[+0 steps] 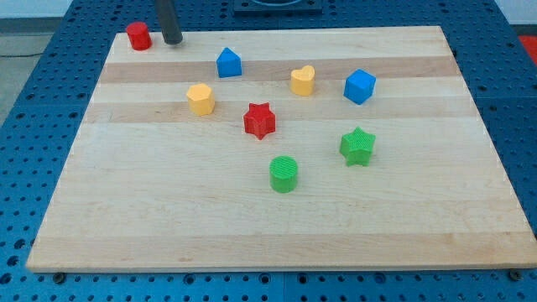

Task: Push the yellow hexagon to the top center of the board

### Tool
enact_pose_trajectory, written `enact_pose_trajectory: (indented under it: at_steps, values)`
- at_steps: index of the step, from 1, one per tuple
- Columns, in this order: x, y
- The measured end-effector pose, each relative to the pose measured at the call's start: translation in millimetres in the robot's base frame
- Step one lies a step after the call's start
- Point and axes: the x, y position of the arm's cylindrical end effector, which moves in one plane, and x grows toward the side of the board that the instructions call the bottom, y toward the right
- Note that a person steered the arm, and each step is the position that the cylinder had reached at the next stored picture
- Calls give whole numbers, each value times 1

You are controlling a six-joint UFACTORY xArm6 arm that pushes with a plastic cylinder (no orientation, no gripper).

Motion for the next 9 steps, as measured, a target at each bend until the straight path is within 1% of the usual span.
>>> enact_pose_trajectory:
  at_steps: [1, 3, 4, 5, 6, 7, 8, 9]
  values:
    - [42, -7]
    - [167, -8]
    - [191, 12]
    - [185, 61]
    - [161, 80]
    - [149, 82]
    - [148, 78]
    - [147, 57]
